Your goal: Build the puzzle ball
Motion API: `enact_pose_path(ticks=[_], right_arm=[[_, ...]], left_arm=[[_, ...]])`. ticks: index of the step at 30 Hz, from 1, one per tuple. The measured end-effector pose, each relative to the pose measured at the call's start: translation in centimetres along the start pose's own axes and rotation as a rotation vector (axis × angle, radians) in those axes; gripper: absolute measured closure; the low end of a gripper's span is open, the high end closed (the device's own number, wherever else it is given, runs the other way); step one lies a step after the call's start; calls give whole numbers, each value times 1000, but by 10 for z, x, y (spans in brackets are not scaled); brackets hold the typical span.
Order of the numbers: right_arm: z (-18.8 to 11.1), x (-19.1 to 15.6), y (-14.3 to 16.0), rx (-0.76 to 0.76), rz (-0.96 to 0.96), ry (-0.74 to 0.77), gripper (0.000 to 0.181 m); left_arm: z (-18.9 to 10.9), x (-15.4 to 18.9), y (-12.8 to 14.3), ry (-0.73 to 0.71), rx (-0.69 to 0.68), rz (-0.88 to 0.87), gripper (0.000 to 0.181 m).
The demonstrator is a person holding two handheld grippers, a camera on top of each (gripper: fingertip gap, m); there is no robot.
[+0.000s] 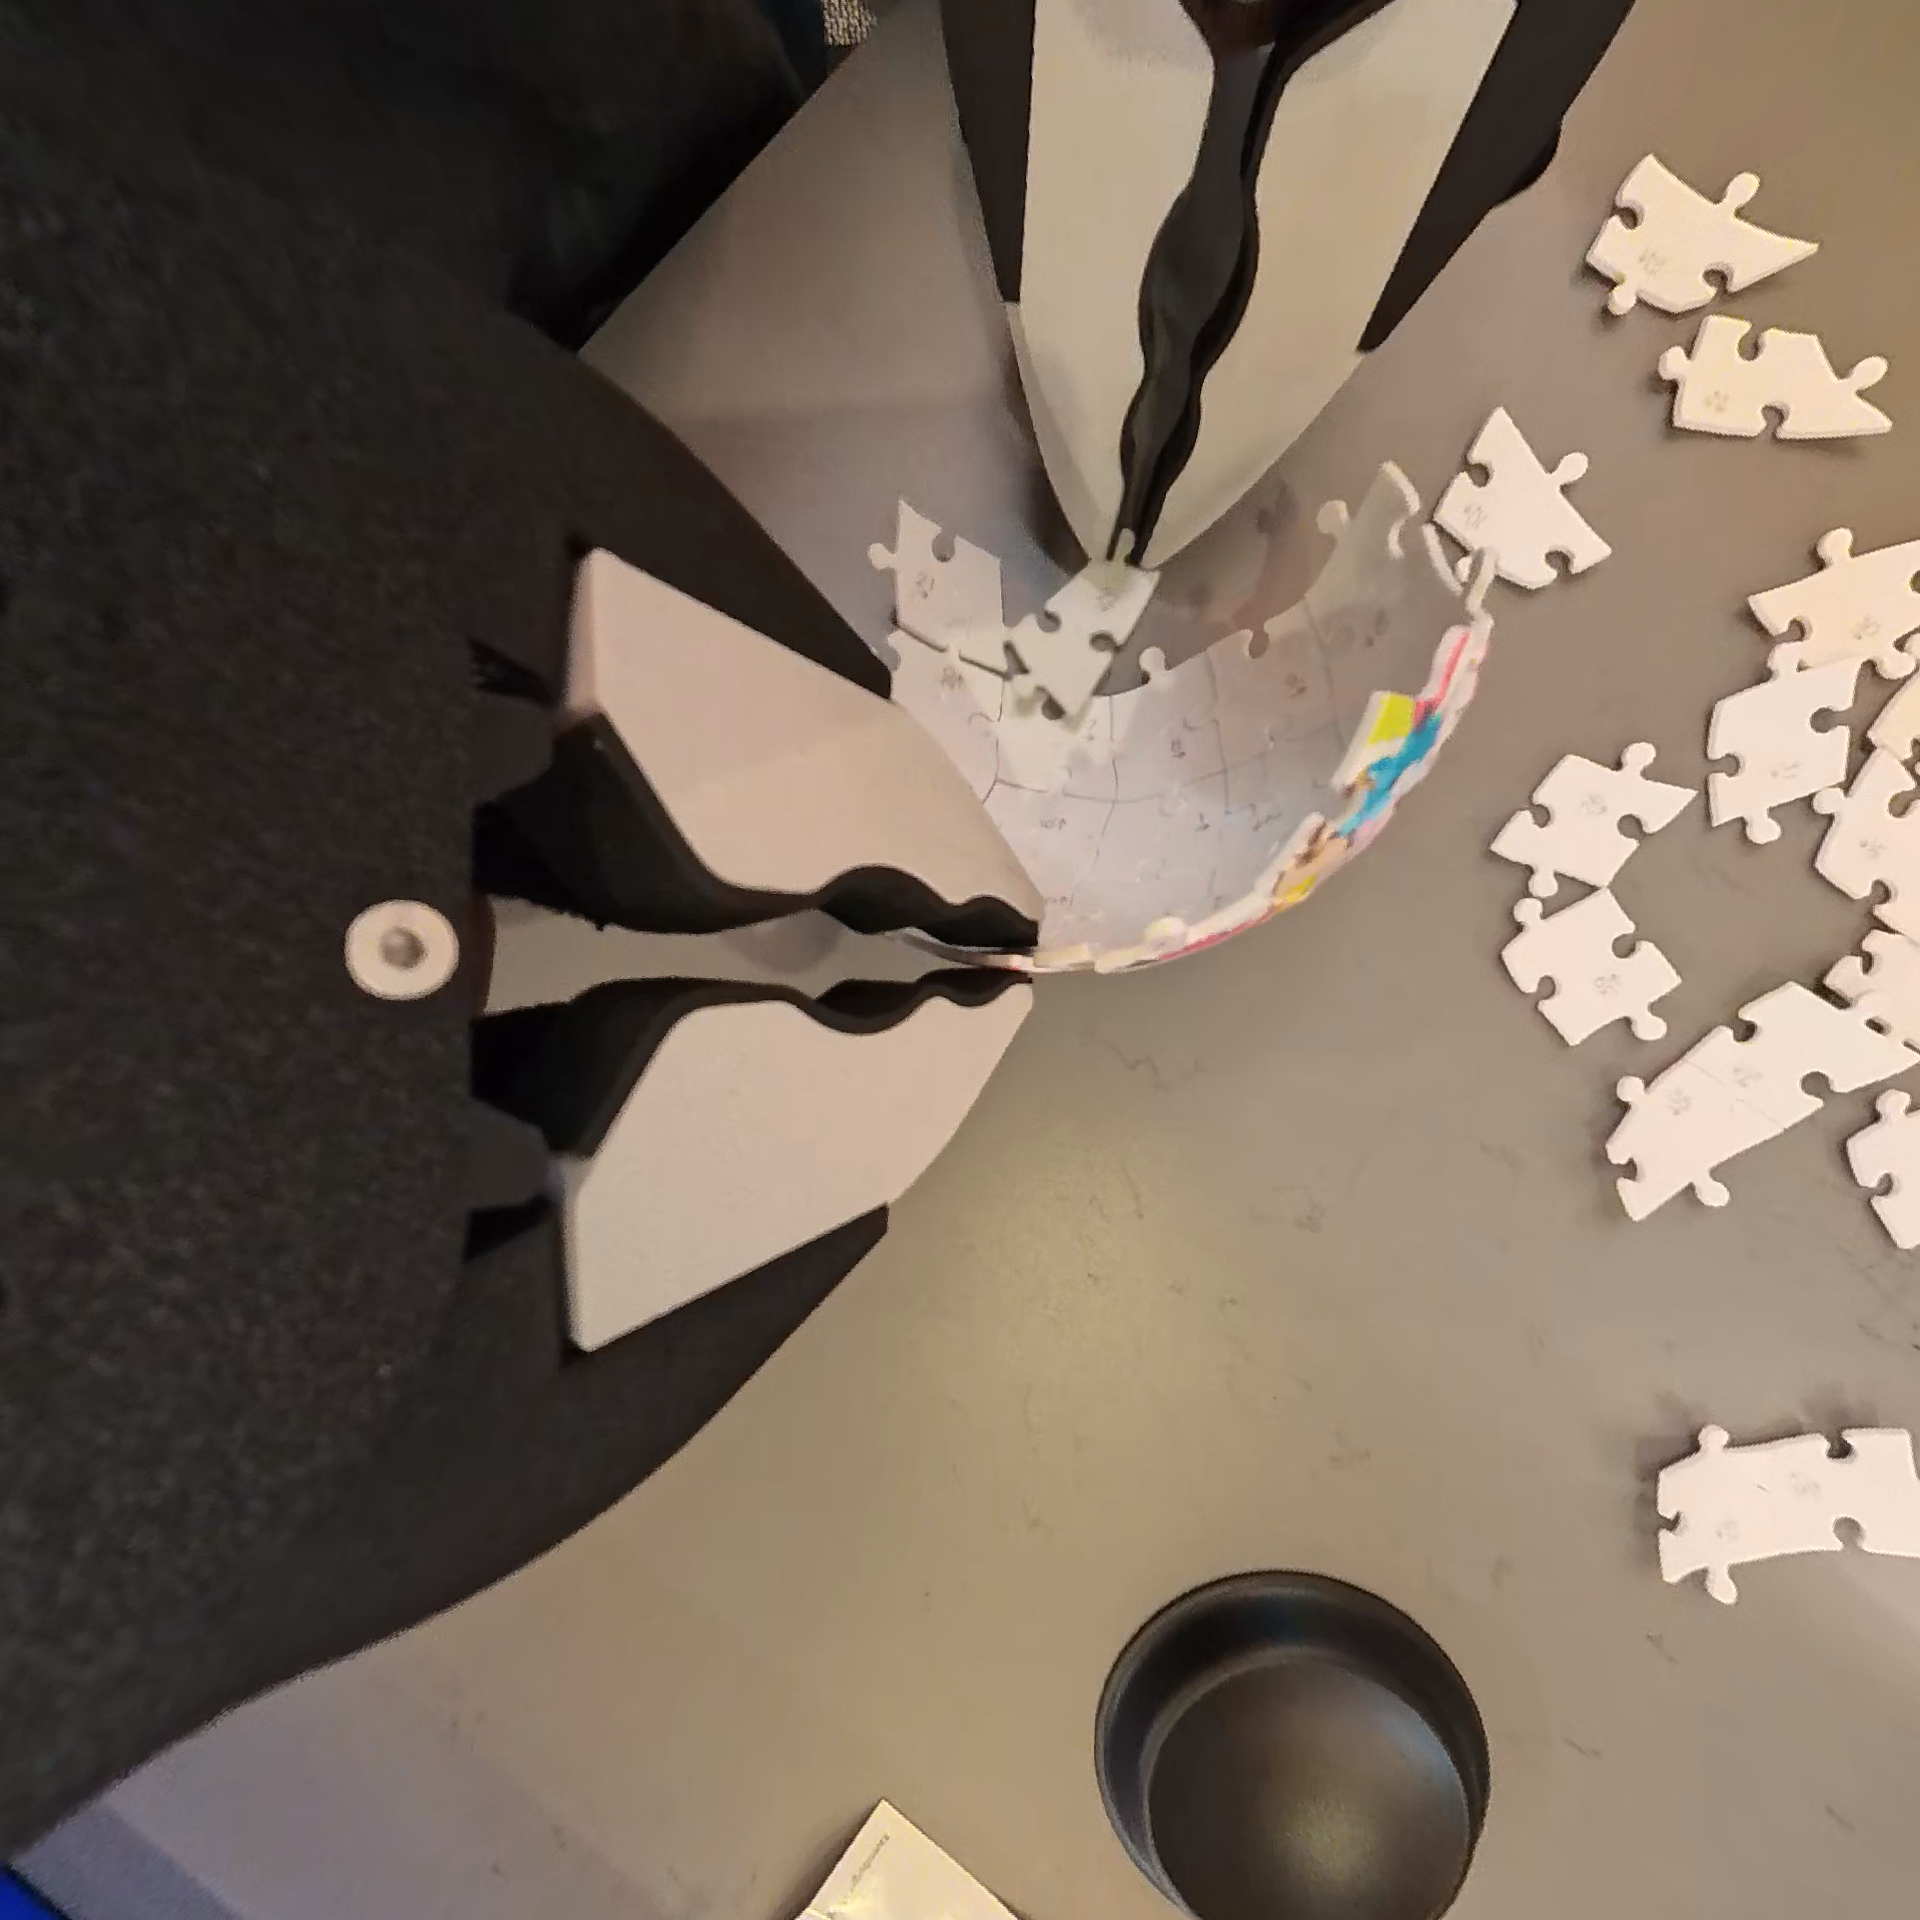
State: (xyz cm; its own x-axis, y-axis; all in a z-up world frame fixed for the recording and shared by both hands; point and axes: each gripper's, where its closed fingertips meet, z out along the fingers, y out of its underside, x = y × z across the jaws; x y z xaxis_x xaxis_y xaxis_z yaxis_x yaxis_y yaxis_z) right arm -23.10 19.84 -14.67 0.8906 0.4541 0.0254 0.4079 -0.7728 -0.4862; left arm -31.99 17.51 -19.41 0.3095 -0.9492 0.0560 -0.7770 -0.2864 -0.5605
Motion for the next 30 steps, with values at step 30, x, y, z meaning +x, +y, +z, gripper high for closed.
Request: enact_pose_path(ticks=[30], right_arm=[[0, -3, 1, -1, -19, -6, 177]], left_arm=[[3, 8, -23, -28, 15, -87, 181]])
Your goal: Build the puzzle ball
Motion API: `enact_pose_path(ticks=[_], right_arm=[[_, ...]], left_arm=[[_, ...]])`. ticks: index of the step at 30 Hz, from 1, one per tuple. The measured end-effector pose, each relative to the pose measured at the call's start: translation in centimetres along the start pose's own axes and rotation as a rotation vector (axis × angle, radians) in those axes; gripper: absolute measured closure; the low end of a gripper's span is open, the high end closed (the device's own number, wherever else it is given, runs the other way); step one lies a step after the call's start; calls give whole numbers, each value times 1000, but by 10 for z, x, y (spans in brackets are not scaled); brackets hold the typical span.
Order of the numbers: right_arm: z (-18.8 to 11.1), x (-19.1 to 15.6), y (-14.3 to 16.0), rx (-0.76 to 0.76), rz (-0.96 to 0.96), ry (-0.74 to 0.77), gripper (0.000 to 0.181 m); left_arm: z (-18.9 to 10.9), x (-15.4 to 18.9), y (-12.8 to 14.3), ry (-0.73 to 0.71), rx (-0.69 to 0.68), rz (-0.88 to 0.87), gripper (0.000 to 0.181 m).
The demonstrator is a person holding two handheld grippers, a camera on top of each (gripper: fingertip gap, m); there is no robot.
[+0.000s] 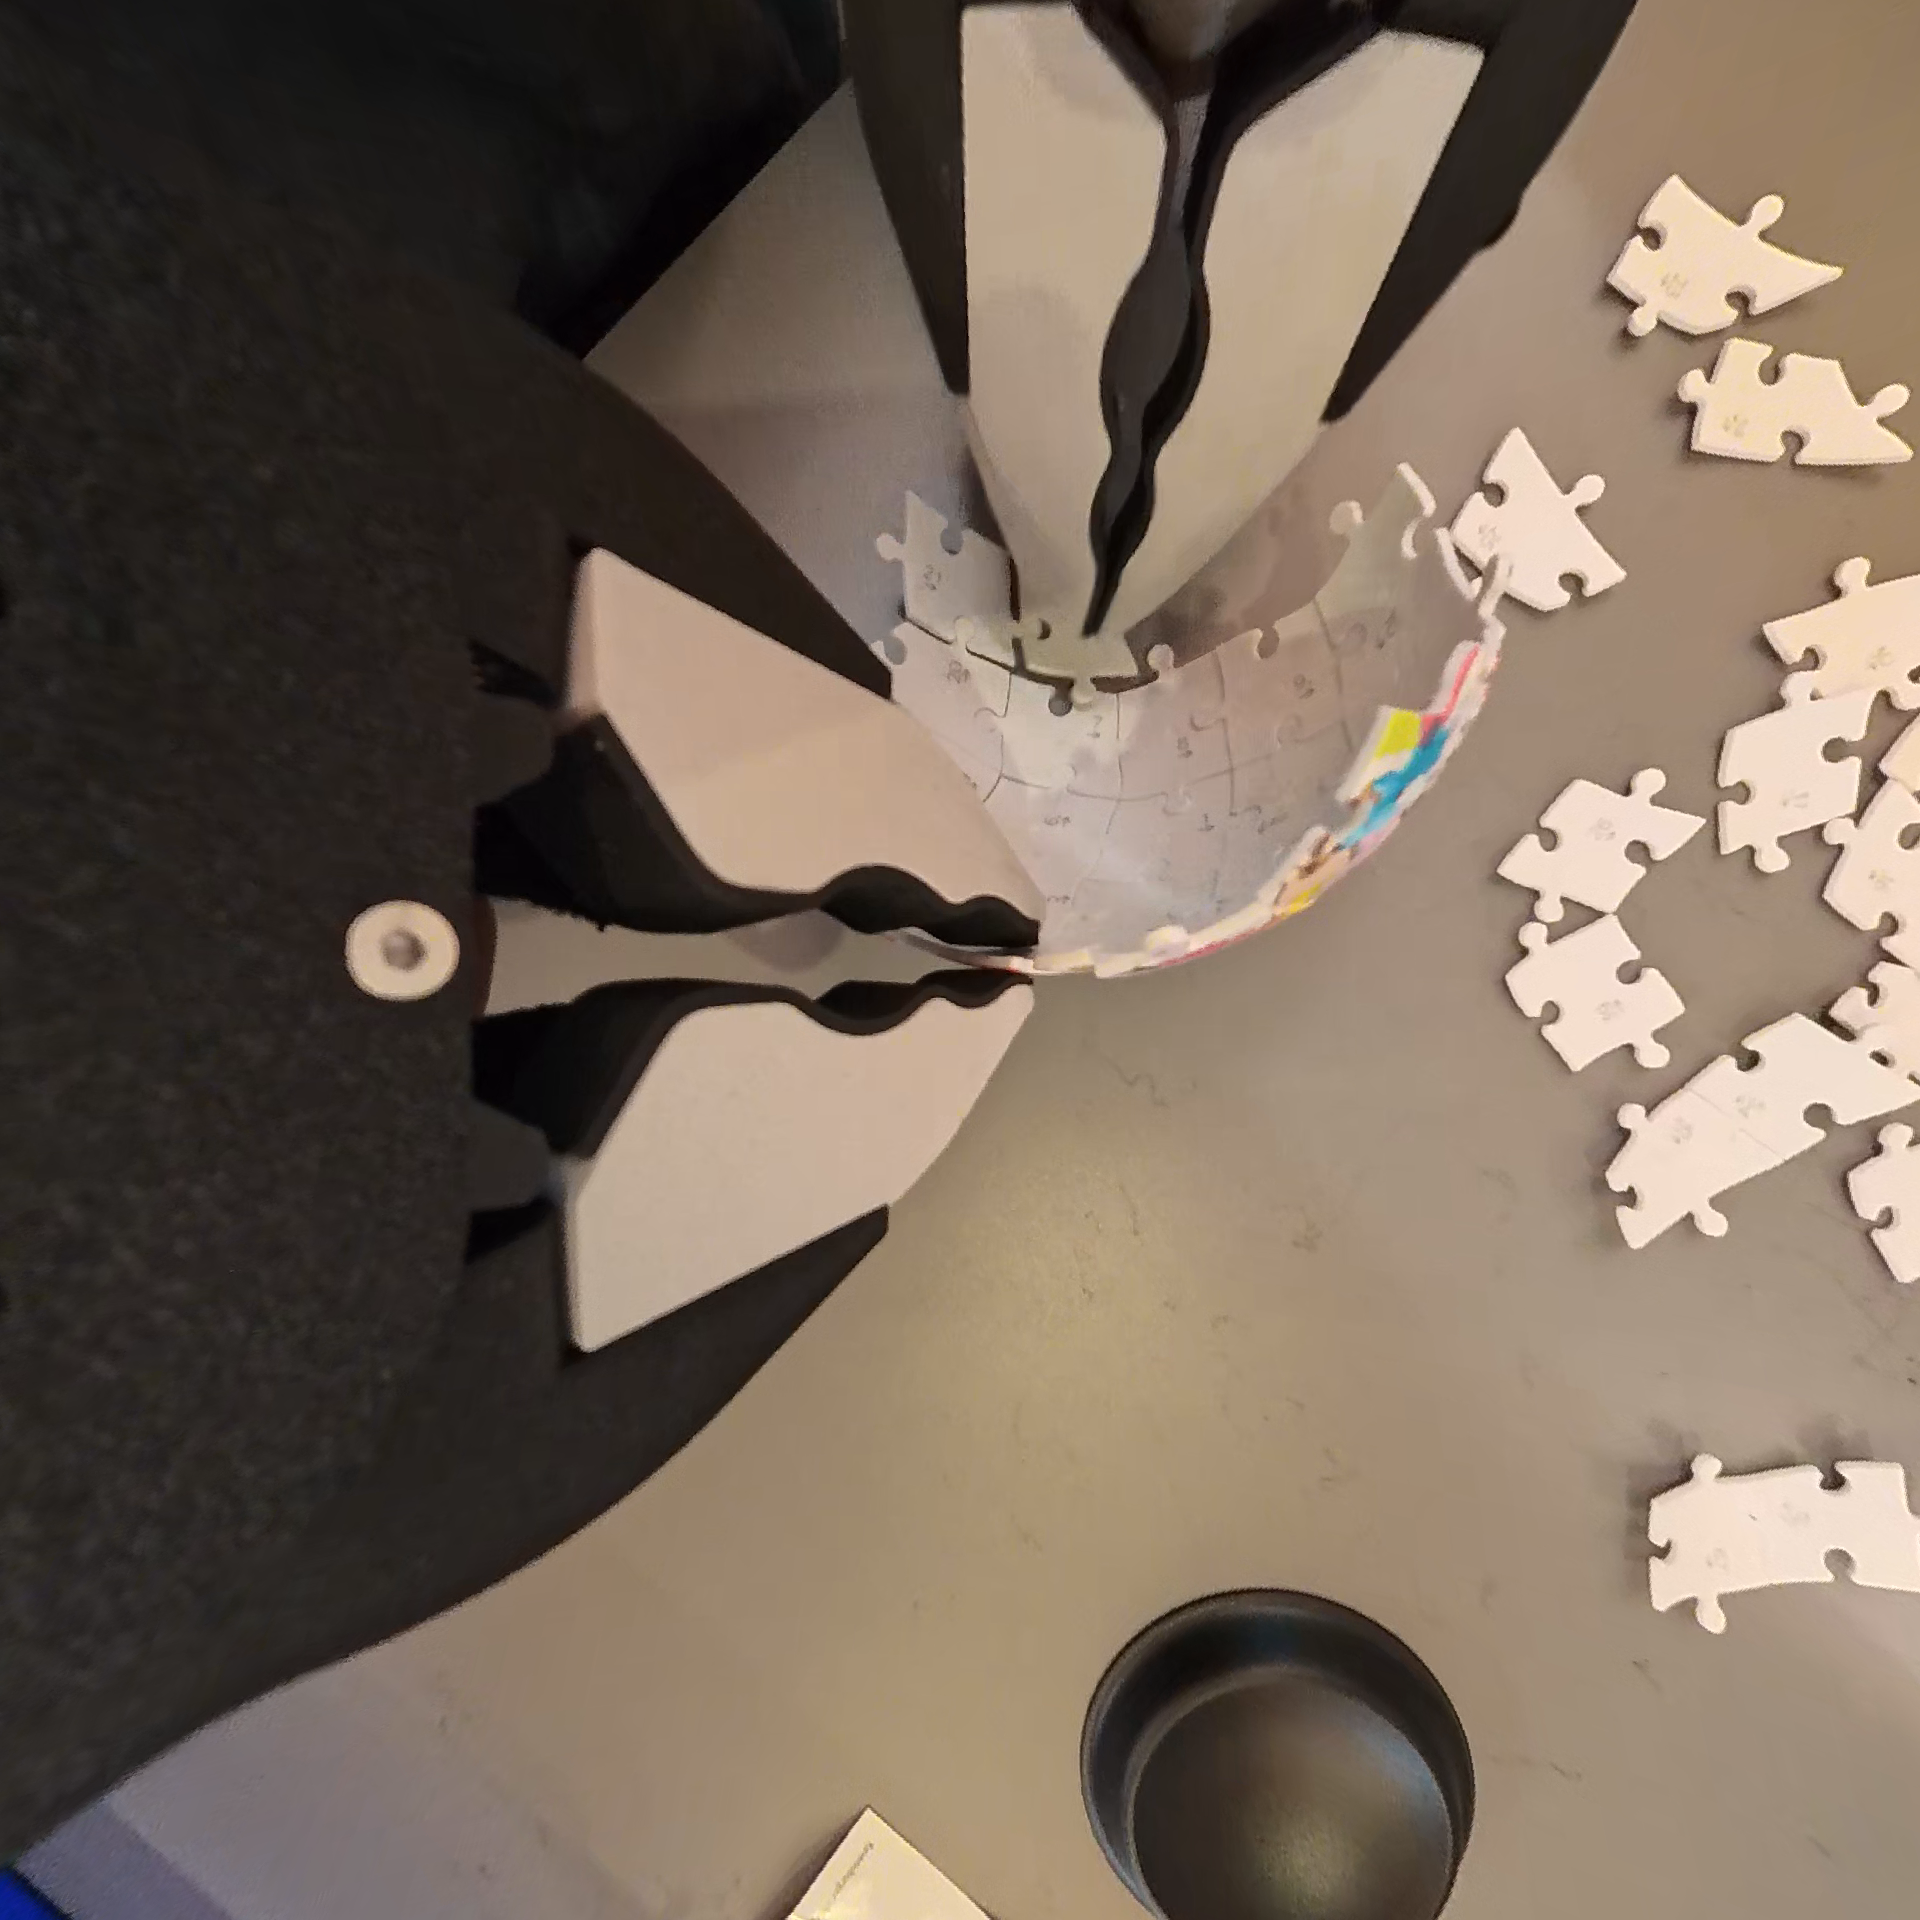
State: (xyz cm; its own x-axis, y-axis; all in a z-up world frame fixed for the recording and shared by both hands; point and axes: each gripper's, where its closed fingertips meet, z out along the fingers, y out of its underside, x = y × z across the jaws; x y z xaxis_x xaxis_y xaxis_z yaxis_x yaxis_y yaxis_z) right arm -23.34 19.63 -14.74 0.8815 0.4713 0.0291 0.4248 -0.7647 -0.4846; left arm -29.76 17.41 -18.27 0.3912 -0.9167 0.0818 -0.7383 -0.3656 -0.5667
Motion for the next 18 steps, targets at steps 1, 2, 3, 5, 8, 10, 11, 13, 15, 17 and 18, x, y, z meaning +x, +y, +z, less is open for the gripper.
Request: enact_pose_path(ticks=[1, 2, 3, 5, 8, 10, 11, 13, 15, 17, 18], right_arm=[[0, 0, 0, -1, 1, 1, 177], [0, 0, 0, -1, 2, 2, 177], [0, 0, 0, -2, 3, 2, 177], [1, 1, 1, -5, 4, 3, 177], [1, 1, 0, -8, 3, 2, 177], [1, 0, -1, -9, -2, 3, 177], [1, 0, -2, -8, -5, 4, 177], [1, 0, -4, -9, -12, 5, 178], [1, -1, -4, -10, -12, 5, 178], [1, -1, -4, -13, -10, 5, 178], [1, 0, -4, -14, -9, 5, 178]], left_arm=[[3, -1, 0, -10, -16, 5, 181], [5, -6, 0, -42, -32, 15, 181], [6, -8, 1, -58, -45, 26, 181], [10, -6, 2, -48, -65, 29, 181], [11, -2, 2, -27, -67, 30, 181], [10, -2, 2, -32, -72, 29, 181], [11, -2, 2, -37, -72, 30, 181], [11, -2, 2, -45, -72, 22, 181], [11, -3, 1, -60, -69, 15, 181], [11, -2, -1, -69, -57, 5, 181], [9, -2, -3, -75, -43, 2, 181]])
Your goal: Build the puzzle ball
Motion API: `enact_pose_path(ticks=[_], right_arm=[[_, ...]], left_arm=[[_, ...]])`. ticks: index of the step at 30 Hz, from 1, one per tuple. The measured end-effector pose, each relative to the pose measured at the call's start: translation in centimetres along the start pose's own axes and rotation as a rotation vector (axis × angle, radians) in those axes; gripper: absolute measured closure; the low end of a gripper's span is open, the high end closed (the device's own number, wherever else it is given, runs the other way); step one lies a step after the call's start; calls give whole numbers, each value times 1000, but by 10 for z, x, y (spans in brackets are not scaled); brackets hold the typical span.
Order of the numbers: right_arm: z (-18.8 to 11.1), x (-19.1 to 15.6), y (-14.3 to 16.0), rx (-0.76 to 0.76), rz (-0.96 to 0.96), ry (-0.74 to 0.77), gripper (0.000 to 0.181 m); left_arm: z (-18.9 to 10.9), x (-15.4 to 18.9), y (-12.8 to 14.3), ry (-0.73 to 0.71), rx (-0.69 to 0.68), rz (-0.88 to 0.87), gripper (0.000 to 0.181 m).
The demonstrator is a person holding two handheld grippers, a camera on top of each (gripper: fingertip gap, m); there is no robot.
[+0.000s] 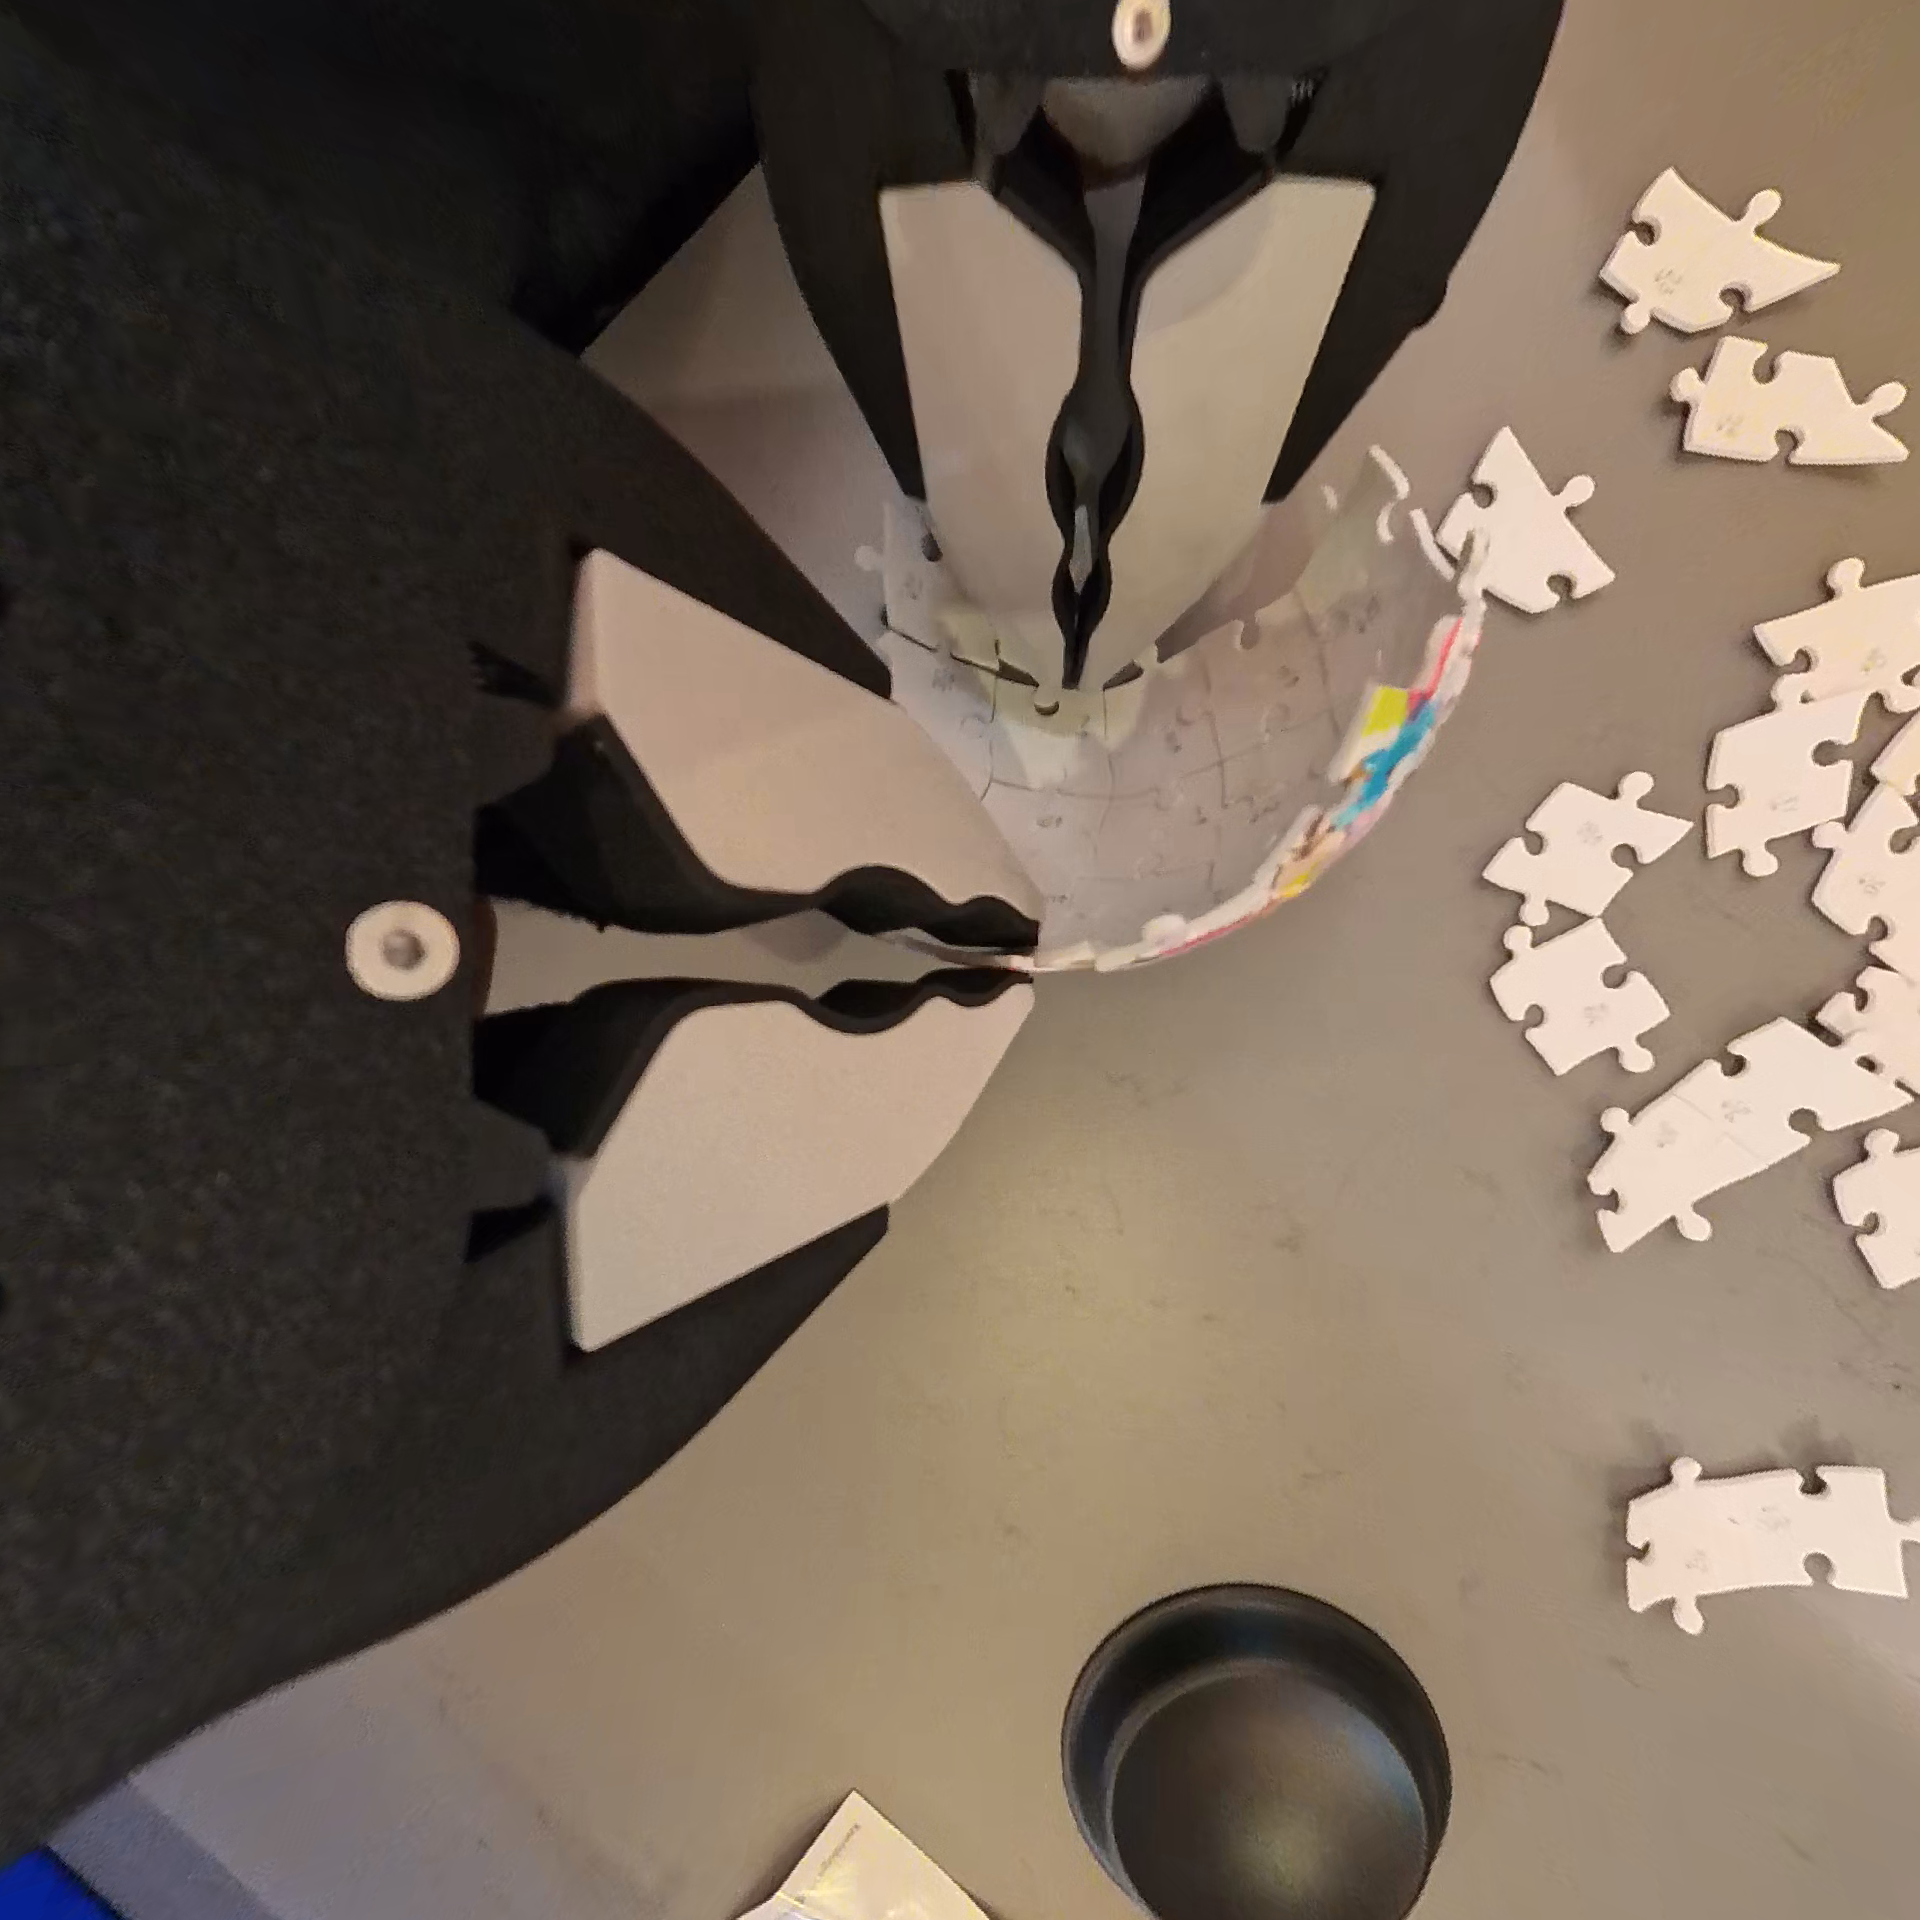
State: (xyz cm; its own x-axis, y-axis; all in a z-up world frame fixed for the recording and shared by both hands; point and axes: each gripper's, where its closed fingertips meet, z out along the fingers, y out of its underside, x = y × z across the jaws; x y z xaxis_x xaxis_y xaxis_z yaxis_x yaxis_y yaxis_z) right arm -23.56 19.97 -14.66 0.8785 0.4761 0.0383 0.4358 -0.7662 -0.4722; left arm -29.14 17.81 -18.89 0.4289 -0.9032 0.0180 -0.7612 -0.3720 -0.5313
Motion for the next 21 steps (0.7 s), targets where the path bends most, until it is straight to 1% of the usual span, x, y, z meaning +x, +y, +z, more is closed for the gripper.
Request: enact_pose_path(ticks=[3, 7, 10, 12, 15, 21], right_arm=[[0, 0, 0, -1, 2, -1, 177], [1, 0, 0, 0, -3, -1, 177], [1, 0, -1, 0, -5, -4, 177], [1, -1, -1, -1, -7, -6, 177], [1, -2, -1, 0, -7, -8, 177], [1, -1, 0, -4, -3, -6, 177]], left_arm=[[-9, -1, -1, -8, 20, -12, 181], [-14, 2, 10, 15, -7, 4, 181], [-12, 5, 14, 41, -11, -7, 181], [-11, 5, 11, 36, -2, -11, 181], [-4, 4, 12, 31, -31, -8, 181], [-1, 9, 9, 16, -46, -37, 181]])
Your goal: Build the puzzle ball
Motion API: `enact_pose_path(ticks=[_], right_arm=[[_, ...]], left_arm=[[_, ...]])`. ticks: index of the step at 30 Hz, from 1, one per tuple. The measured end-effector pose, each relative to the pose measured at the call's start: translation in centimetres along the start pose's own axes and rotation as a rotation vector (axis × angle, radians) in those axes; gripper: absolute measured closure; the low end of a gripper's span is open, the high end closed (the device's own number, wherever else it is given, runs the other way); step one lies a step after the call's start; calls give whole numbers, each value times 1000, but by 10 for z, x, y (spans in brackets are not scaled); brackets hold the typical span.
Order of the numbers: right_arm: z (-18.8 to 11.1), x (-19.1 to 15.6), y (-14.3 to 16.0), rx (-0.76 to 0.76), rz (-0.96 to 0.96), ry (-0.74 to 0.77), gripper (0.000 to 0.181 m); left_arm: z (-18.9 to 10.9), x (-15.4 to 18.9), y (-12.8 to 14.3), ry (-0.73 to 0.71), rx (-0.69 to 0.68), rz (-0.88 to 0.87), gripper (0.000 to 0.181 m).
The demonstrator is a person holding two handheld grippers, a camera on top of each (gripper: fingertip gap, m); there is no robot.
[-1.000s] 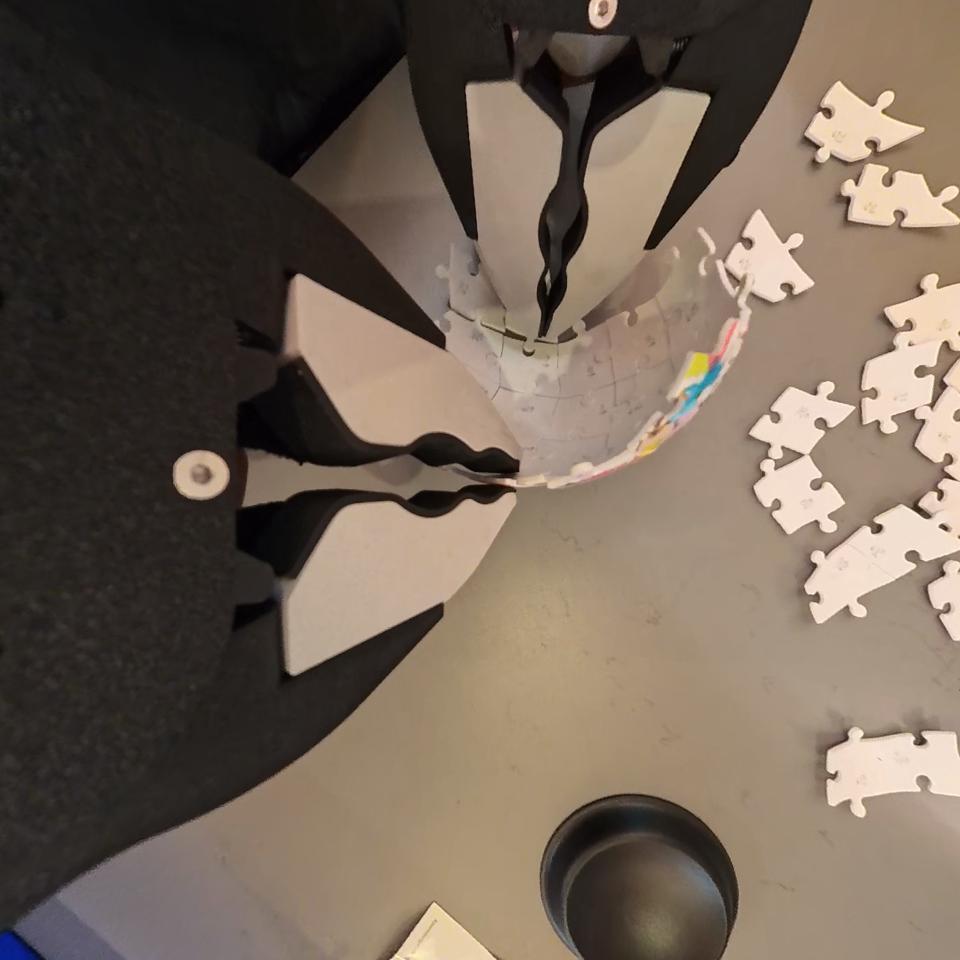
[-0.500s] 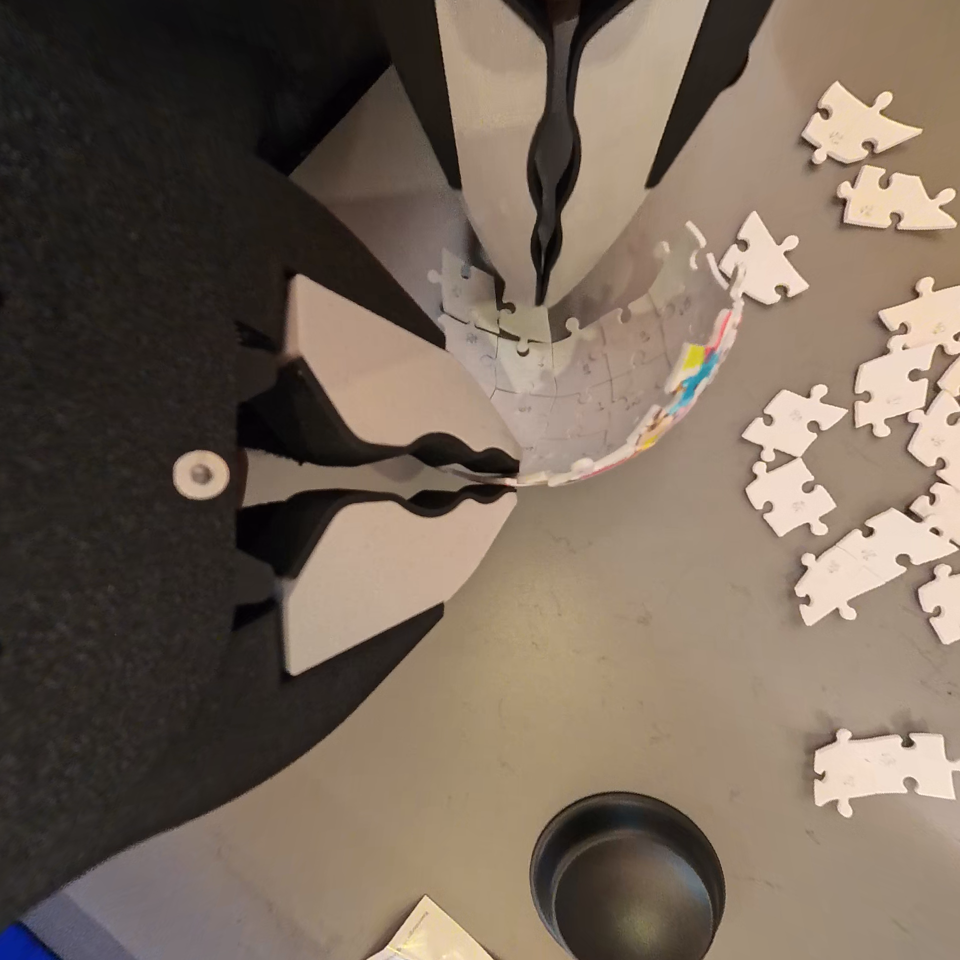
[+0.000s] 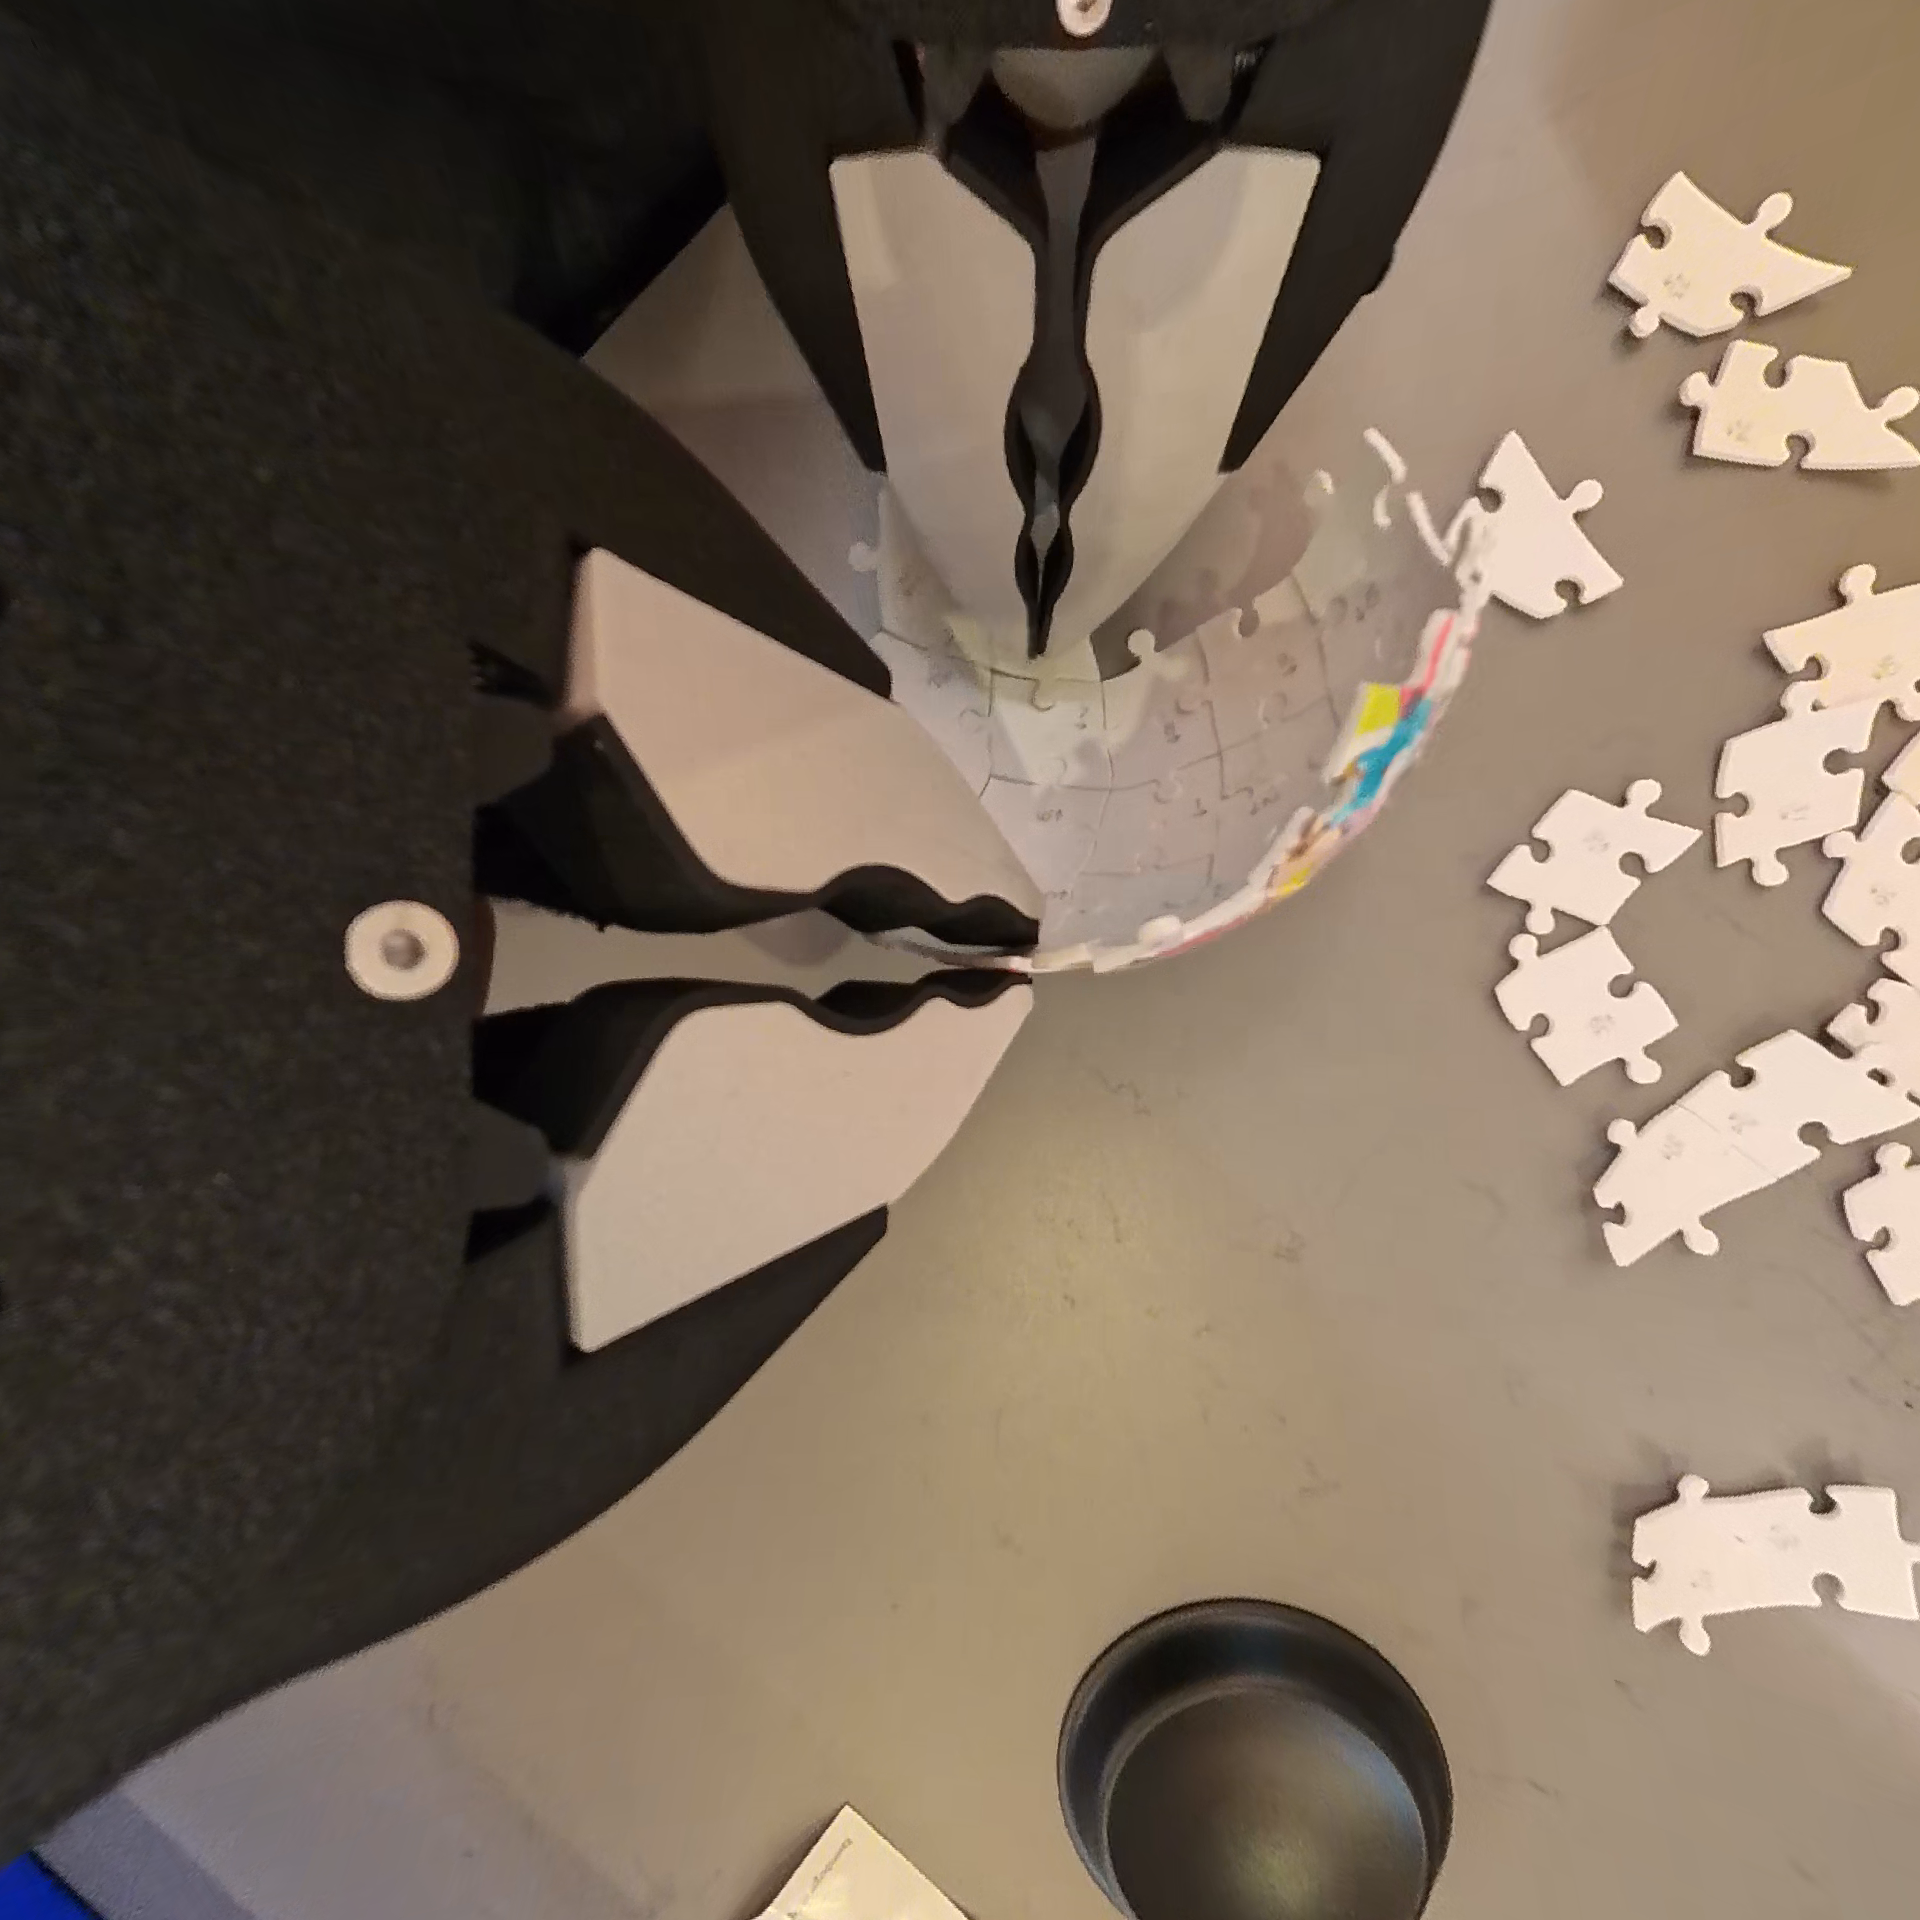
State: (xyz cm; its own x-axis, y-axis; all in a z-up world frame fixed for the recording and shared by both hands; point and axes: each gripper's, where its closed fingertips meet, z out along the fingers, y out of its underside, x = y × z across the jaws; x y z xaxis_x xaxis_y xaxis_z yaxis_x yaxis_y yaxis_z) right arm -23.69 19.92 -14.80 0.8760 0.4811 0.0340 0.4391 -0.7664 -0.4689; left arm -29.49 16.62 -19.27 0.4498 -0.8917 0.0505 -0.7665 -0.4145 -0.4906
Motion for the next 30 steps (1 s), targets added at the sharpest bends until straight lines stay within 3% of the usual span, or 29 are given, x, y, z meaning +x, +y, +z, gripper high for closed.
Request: enact_pose_path(ticks=[14, 20, 30], right_arm=[[0, 1, 3, -4, 10, 1, 177], [1, 2, 4, -6, 13, -1, 177], [1, 2, 4, -1, 14, -6, 177]], left_arm=[[1, 1, -1, -57, -78, -44, 181], [-9, 5, -10, -17, -20, -61, 181], [2, 8, -3, 33, -73, -80, 181]])
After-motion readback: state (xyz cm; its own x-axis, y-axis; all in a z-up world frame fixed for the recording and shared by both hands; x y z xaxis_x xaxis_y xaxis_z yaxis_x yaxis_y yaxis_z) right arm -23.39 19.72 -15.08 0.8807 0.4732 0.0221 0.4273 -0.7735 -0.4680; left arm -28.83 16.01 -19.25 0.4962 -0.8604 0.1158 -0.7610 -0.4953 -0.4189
